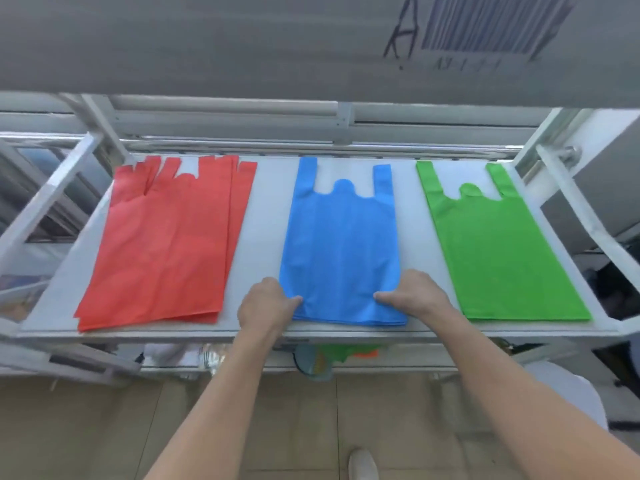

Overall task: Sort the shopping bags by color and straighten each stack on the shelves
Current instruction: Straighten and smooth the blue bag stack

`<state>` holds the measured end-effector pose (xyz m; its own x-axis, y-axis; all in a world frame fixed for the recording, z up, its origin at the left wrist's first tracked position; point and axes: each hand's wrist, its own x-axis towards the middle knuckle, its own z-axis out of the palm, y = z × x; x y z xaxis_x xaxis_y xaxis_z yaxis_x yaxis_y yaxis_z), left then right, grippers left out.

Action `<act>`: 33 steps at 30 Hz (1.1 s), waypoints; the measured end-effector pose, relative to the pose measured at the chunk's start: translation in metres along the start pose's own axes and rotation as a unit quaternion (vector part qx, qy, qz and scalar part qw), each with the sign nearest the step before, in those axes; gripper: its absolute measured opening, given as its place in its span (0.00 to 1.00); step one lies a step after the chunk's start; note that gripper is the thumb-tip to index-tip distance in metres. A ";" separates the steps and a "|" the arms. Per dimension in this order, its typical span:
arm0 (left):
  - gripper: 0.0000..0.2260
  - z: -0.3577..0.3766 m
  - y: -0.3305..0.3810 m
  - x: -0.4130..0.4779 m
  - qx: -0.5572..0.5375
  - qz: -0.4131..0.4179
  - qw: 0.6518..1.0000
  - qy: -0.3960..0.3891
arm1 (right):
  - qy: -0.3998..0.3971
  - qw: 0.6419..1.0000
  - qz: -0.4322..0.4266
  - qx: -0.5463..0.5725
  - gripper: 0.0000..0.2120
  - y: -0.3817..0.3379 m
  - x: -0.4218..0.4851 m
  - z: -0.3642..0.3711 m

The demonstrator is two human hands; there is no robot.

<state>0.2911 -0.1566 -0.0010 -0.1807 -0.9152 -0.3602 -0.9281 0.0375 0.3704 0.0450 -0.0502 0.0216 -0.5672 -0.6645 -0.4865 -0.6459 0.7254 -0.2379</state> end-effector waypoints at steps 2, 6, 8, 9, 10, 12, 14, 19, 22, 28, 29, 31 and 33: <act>0.24 -0.003 -0.003 0.008 -0.003 -0.010 1.000 -0.023 | -0.005 1.000 -0.015 0.009 0.23 -0.001 0.002 -0.001; 0.25 -0.002 -0.001 0.010 -0.051 -0.010 0.998 -0.037 | 0.017 0.991 -0.031 0.131 0.16 0.001 0.007 0.005; 0.25 -0.004 0.001 0.006 -0.090 -0.028 0.995 -0.030 | 0.030 0.976 -0.006 0.215 0.15 0.005 0.009 0.008; 0.22 -0.003 0.000 0.005 -0.097 -0.034 0.994 -0.029 | 0.038 0.970 0.004 0.241 0.16 0.009 0.011 0.010; 0.18 -0.002 -0.002 0.004 -0.102 -0.034 0.994 -0.029 | 0.046 0.968 0.015 0.248 0.17 0.013 0.010 0.011; 0.11 0.005 -0.008 0.003 -0.136 -0.029 0.990 -0.035 | 0.055 0.965 0.026 0.256 0.20 0.022 0.009 0.014; 0.11 0.010 -0.011 -0.001 -0.165 -0.021 0.986 -0.031 | 0.057 0.961 0.020 0.269 0.19 0.029 0.007 0.016; 0.13 0.018 -0.007 -0.008 -0.150 -0.002 0.989 -0.002 | 0.077 0.962 -0.008 0.263 0.18 0.034 0.010 0.017; 0.12 0.021 -0.004 -0.009 -0.133 0.010 0.991 0.004 | 0.098 0.965 -0.029 0.240 0.18 0.035 0.008 0.020; 0.07 0.026 0.010 -0.018 -0.020 0.017 0.999 0.021 | 0.104 0.967 -0.055 0.226 0.17 0.033 0.001 0.021; 0.08 0.029 0.013 -0.020 0.004 0.015 1.000 0.022 | 0.100 0.969 -0.056 0.220 0.16 0.032 -0.001 0.022; 0.11 0.035 0.021 -0.022 0.046 0.008 0.999 0.023 | 0.092 0.974 -0.056 0.200 0.10 0.029 -0.004 0.025; 0.14 0.039 0.027 -0.022 0.075 -0.002 0.997 0.024 | 0.082 0.978 -0.049 0.186 0.07 0.028 -0.006 0.026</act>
<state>0.2572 -0.1198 -0.0160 -0.1648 -0.9334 -0.3188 -0.9676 0.0902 0.2360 0.0437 -0.0217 -0.0043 -0.6061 -0.7318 -0.3116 -0.4884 0.6517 -0.5803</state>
